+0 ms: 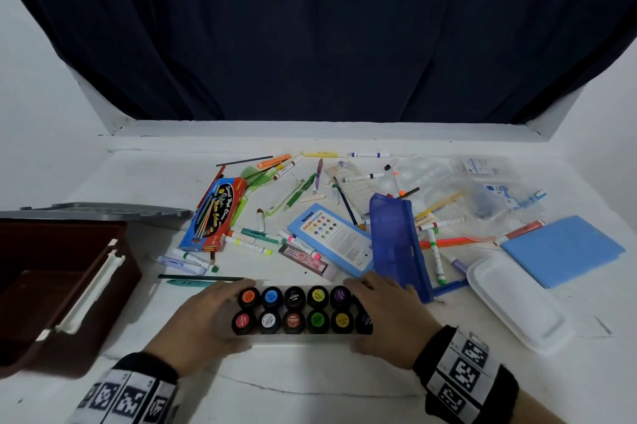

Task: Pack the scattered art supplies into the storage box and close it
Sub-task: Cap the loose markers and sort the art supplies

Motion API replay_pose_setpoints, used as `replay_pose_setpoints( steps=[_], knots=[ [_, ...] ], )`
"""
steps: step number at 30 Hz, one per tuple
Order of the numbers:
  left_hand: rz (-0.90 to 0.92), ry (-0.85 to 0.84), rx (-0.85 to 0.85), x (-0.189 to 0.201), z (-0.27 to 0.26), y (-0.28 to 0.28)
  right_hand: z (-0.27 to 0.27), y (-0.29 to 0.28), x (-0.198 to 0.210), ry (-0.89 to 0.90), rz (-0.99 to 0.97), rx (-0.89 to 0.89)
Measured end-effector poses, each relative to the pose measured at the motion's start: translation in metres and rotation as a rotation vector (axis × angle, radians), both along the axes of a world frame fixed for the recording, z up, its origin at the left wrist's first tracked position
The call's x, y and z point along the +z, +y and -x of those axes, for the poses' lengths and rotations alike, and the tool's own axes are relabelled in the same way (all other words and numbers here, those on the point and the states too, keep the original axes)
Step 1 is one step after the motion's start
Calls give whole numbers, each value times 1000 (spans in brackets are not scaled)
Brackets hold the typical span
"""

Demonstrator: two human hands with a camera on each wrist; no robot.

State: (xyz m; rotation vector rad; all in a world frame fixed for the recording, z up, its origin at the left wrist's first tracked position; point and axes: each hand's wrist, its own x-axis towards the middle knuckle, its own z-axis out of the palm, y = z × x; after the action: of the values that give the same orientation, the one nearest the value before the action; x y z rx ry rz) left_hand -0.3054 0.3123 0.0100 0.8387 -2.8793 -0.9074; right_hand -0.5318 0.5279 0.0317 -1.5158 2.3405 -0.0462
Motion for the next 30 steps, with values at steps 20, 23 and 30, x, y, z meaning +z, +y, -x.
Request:
replay_pose_setpoints(
  steps=[20,23,30],
  knots=[
    [19,-16,27,-11,41,-33,5,-41,-3,65,-43,-211],
    [19,19,22,-8,39,-30,7,-38,-2,35,15,-213],
    [89,202,5,18,21,-23,7,-23,21,-13,202,-209]
  ],
)
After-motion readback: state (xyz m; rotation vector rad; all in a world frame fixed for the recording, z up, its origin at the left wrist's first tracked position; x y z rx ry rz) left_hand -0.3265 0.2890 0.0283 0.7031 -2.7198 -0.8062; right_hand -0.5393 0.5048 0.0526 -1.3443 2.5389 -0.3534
